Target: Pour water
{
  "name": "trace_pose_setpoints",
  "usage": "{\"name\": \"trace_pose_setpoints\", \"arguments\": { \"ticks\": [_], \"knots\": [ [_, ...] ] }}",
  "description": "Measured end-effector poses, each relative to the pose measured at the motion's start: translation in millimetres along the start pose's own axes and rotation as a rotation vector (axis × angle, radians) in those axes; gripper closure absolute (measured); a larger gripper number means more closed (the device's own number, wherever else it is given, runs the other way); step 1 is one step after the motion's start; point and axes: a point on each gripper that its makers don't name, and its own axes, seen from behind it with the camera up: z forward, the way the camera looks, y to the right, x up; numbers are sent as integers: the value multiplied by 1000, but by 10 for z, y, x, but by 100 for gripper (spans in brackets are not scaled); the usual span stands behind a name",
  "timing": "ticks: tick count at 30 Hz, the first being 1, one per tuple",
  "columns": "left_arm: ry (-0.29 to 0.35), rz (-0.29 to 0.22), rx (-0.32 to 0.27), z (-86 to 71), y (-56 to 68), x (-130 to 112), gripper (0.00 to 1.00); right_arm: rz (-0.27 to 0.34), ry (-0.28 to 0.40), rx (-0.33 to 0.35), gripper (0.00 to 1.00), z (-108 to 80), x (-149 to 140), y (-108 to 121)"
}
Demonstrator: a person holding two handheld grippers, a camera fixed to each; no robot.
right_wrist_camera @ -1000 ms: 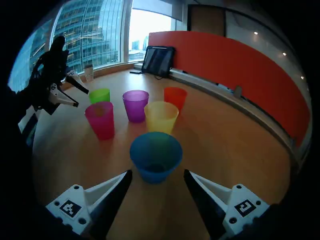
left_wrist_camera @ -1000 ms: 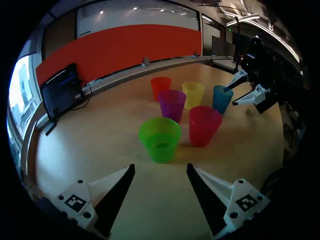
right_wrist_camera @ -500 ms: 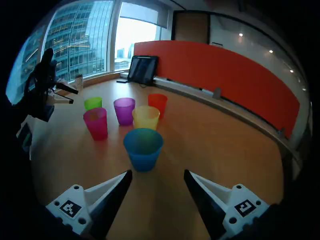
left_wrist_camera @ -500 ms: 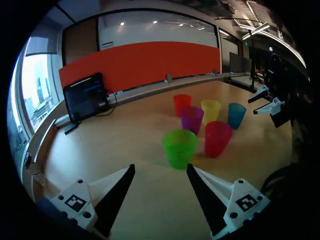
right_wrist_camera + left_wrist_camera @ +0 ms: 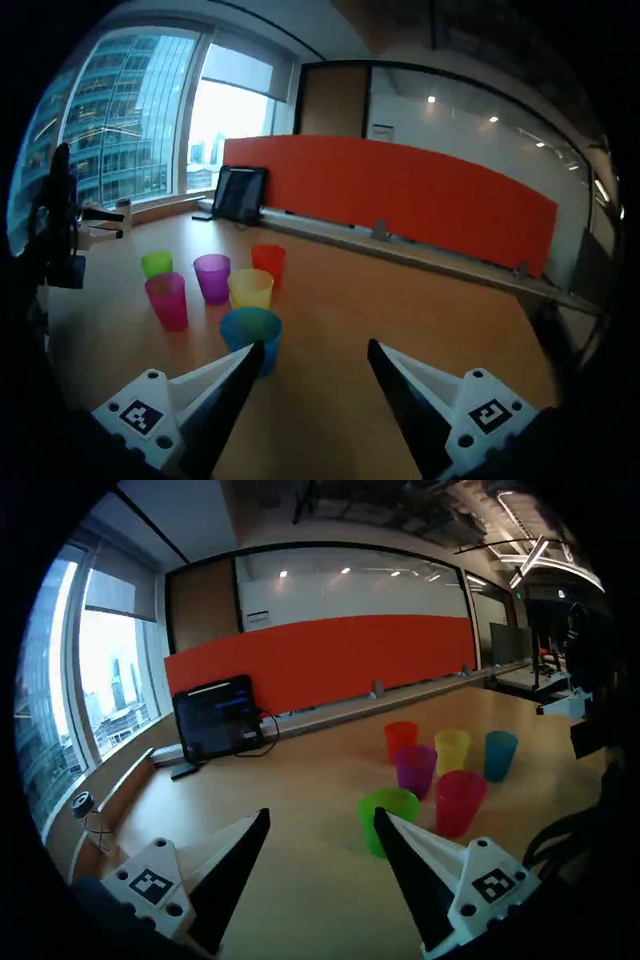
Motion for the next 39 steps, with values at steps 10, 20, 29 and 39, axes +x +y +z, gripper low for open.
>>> {"name": "trace_pose_setpoints", "arguments": {
  "ticks": [10,20,29,39],
  "knots": [
    [111,-75,89,-71,-113,244,4,104,162,-167,0,-41,281,223],
    [207,-112,168,-137,-211,446,4,144,309,-313,0,-219,550,389],
    [263,-105,221,-190,-242,645,4,139,374,-435,0,-376,649,528],
    [278,-92,266,-116,-153,552,4,192,391,-430,0,-413,605,457]
  ]
}}
